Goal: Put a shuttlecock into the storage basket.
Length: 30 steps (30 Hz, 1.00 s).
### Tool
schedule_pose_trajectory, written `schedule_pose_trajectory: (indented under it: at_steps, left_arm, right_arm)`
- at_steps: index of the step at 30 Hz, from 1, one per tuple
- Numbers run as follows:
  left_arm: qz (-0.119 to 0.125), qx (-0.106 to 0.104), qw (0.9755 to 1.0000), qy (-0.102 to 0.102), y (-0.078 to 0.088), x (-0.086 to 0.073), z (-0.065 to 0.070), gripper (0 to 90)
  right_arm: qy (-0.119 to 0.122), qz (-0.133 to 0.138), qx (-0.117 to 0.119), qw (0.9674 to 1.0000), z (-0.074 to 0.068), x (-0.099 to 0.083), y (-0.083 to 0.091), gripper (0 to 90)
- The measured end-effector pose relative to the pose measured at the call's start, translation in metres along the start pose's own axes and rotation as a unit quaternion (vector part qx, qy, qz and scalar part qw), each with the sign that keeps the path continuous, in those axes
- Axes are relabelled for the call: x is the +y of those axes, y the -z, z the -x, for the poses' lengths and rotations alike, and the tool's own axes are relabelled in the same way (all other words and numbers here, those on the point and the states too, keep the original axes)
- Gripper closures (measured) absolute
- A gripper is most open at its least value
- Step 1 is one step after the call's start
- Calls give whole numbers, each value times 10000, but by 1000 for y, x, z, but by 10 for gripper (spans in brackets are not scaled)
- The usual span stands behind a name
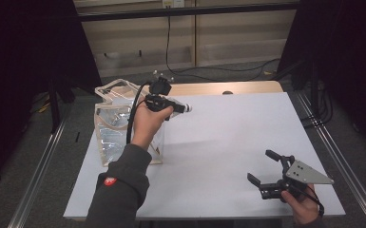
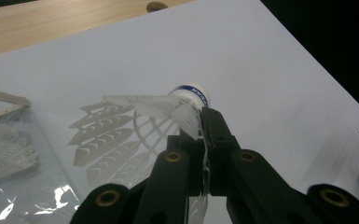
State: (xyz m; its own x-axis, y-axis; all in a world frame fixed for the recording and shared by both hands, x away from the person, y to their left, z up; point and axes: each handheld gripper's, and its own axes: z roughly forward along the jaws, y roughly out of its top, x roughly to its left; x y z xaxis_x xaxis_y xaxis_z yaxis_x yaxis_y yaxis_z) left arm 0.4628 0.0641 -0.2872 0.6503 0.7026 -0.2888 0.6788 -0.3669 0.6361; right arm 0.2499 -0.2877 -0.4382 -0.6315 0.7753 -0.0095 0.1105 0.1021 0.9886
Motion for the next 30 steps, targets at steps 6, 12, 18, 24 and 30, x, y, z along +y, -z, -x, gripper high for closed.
schedule_pose_trajectory:
  at_steps: [6, 12, 18, 24, 30]
  left_arm:
    - [-7, 15, 10000, 14, 5, 3, -1, 885]
    - [-11, 20, 10000, 14, 10, 6, -1, 885]
    - [-41, 63, 10000, -15, 17, 10, -2, 885]
    - [-28, 43, 10000, -7, 23, 14, 0, 885]
    - [-21, 104, 9999, -58, 30, 18, 0, 885]
  right_arm:
    - [-2, 2, 10, 10000, 0, 0, 0, 3]
    - [-25, 5, 6, 10000, -1, 0, 0, 3]
    - [-23, 0, 12, 10000, 0, 0, 0, 3]
    - [-19, -12, 12, 10000, 0, 0, 0, 3]
    - [-23, -18, 8, 10000, -1, 0, 0, 3]
